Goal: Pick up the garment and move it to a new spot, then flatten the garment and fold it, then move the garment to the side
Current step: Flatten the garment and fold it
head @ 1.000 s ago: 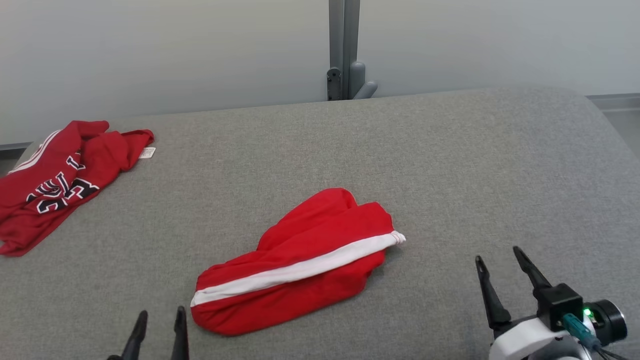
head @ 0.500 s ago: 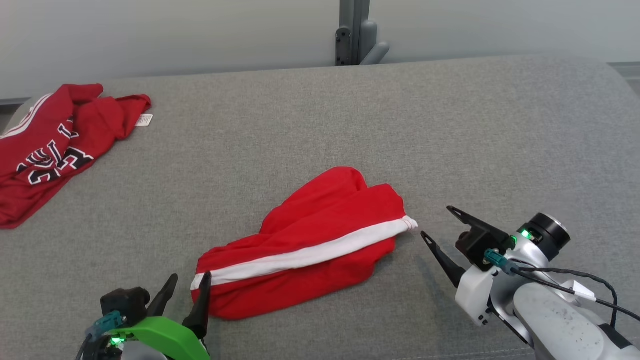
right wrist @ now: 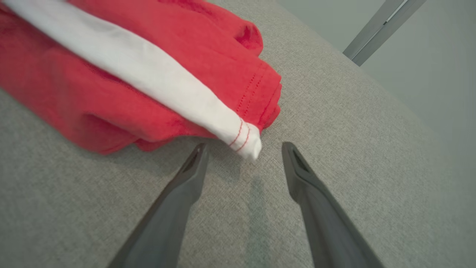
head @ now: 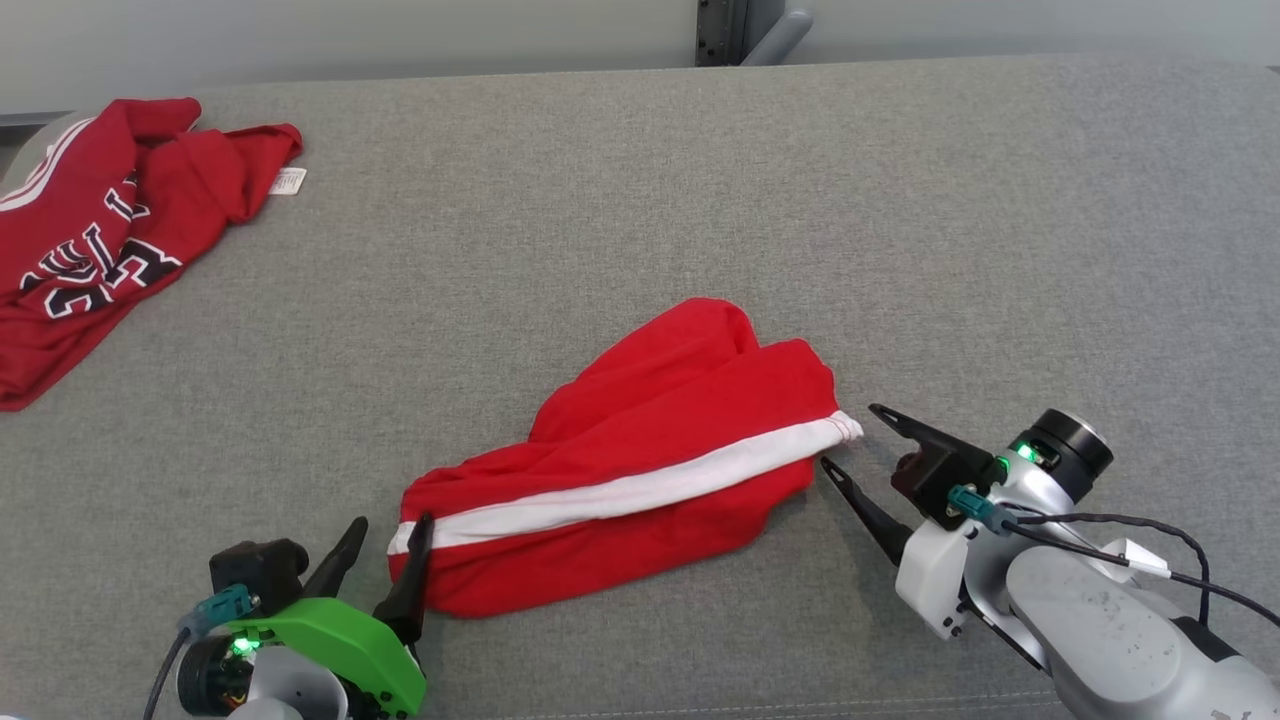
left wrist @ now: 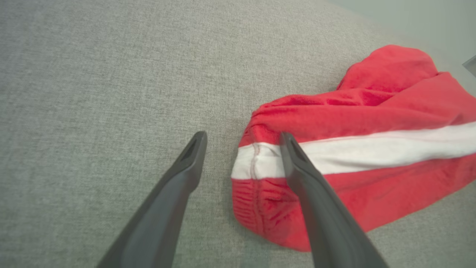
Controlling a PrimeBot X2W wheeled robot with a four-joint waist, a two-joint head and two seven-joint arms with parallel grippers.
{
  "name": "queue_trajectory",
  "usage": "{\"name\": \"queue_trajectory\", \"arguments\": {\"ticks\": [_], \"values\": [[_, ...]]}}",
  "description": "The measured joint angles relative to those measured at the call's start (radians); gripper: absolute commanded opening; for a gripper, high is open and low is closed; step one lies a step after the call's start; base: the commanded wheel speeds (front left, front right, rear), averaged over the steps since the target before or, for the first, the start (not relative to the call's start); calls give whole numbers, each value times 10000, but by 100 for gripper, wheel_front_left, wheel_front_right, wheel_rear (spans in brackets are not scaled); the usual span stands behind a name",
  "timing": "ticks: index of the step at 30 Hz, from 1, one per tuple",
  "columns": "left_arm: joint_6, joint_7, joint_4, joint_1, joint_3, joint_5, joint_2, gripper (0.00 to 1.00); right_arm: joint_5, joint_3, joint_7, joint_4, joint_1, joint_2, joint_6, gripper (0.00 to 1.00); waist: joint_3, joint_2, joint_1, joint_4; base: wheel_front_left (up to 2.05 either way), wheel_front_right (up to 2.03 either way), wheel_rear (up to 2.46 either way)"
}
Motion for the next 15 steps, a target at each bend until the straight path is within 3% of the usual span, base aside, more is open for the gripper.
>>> {"name": "queue_trajectory", "arguments": {"ticks": [15], "values": [[0,702,-303,-58,-374,-811,198,100,176,194,-449,460,-327,173,0,100,35,0,0,11,0,0,0]]}}
